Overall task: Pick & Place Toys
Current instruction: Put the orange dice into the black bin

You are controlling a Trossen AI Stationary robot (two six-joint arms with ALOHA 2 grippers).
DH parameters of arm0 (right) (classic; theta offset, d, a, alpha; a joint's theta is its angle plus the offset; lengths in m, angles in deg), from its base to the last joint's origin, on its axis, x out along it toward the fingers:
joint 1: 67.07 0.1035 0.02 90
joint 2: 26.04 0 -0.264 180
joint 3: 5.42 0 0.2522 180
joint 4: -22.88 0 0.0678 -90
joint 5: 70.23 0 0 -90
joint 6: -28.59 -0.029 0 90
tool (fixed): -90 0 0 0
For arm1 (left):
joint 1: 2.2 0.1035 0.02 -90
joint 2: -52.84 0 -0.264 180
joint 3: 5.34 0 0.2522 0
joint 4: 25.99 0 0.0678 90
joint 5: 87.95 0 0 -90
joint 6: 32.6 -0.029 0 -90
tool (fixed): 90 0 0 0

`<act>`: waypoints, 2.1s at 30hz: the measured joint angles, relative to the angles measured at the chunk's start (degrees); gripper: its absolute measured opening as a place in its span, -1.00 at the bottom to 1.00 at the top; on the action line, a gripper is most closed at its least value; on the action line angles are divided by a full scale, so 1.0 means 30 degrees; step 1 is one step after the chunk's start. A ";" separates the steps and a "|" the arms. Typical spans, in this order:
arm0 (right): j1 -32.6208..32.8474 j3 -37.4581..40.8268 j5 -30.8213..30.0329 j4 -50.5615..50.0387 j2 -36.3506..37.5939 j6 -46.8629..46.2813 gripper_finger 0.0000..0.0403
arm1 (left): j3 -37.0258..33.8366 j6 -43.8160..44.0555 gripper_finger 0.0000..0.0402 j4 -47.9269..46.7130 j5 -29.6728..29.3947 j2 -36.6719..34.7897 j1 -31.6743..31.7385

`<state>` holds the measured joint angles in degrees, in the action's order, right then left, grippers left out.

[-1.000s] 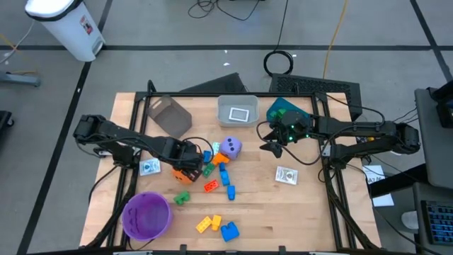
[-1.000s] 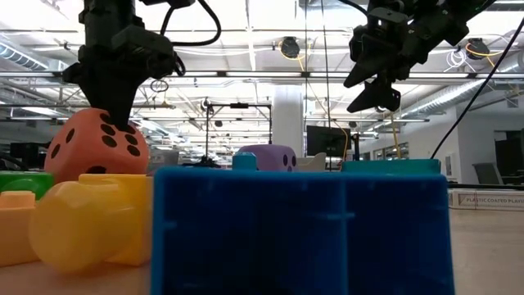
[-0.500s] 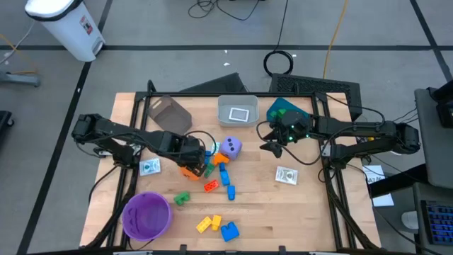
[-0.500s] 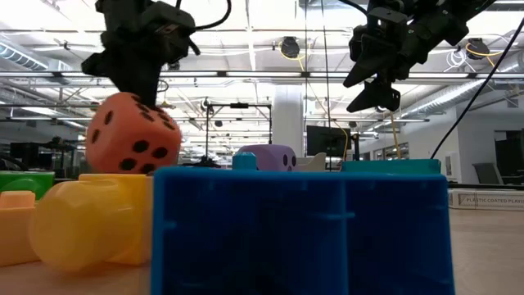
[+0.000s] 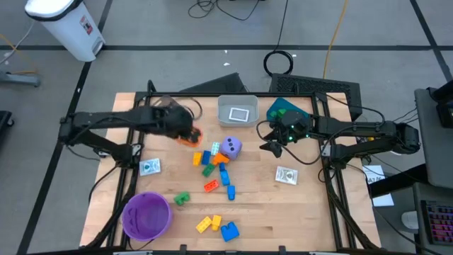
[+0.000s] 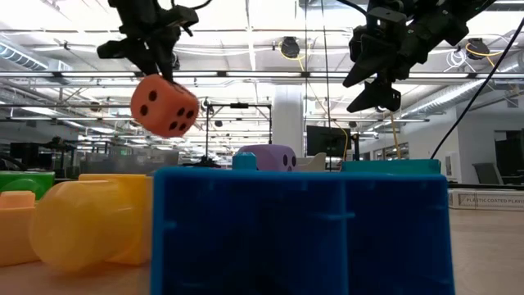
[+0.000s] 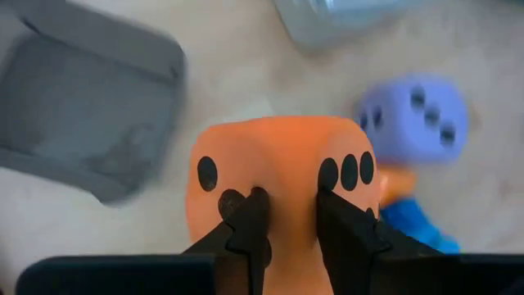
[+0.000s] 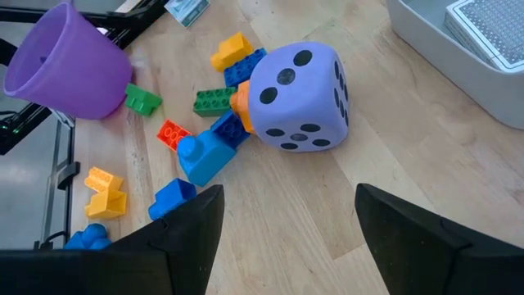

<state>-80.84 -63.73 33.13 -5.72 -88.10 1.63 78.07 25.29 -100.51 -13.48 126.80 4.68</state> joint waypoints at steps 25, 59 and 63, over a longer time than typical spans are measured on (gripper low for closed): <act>0.0004 -0.0007 0.0000 0.0888 0.0000 -0.0855 0.33 | -0.2492 -0.1203 -0.52 0.2794 -0.0581 -0.3165 1.0388; -0.0002 -0.0007 -0.1599 0.1315 0.0000 -0.2614 0.33 | -1.1597 0.0104 -0.52 0.9758 0.1740 -0.8154 1.4807; 0.0005 -0.0007 -0.2025 0.1315 0.0001 -0.3028 0.33 | -1.2326 0.0120 -0.52 1.0847 0.1788 -0.8162 1.5374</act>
<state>-80.83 -63.76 27.06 -1.78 -88.10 -7.45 41.09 25.66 -67.97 -8.12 102.32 50.80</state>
